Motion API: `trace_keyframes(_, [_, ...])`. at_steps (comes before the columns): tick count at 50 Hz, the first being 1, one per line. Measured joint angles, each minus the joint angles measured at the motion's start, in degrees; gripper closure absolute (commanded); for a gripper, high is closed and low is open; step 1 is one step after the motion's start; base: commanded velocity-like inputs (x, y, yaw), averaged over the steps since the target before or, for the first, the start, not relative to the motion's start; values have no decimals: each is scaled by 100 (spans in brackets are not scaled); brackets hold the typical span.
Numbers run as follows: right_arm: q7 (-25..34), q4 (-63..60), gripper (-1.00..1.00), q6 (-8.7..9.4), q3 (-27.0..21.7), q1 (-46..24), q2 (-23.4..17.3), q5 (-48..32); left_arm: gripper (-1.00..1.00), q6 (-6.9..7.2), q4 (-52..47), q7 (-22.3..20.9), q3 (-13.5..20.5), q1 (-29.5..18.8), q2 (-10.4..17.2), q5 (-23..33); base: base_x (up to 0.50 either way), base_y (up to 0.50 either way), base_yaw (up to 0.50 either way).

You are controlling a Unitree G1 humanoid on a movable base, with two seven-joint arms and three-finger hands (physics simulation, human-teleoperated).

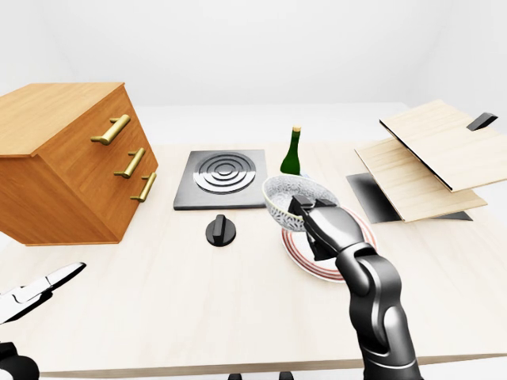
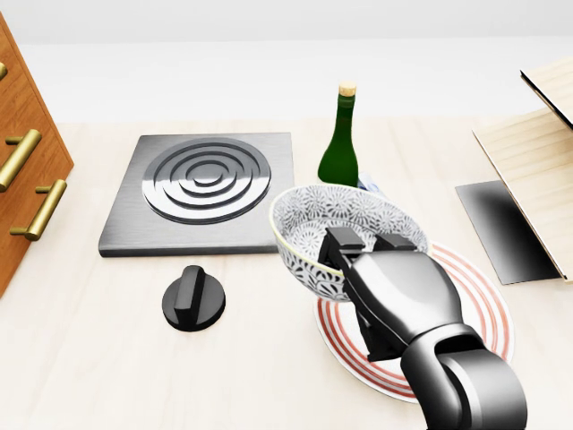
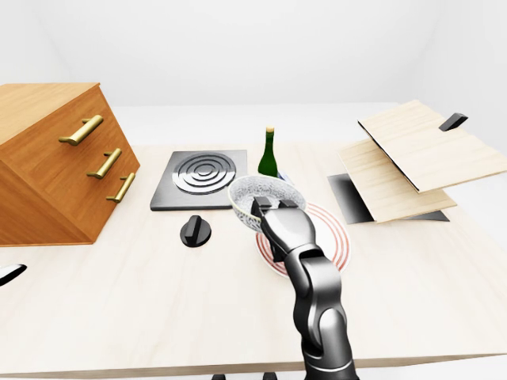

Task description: Pick up the akita bowl and put it on the plate.

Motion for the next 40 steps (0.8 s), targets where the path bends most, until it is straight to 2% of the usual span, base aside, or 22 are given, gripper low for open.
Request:
trace_keyframes(20, [0, 0, 100, 0, -307, 16, -190, -12, -100, 0, 276, 16, -81, 17, 13, 26, 0, 0, 0])
trace_keyframes(40, [0, 145, 100, 0, -558, 73, -358, -101, -100, 0, 108, 4, -34, 29, -1, 2, 0, 0, 0])
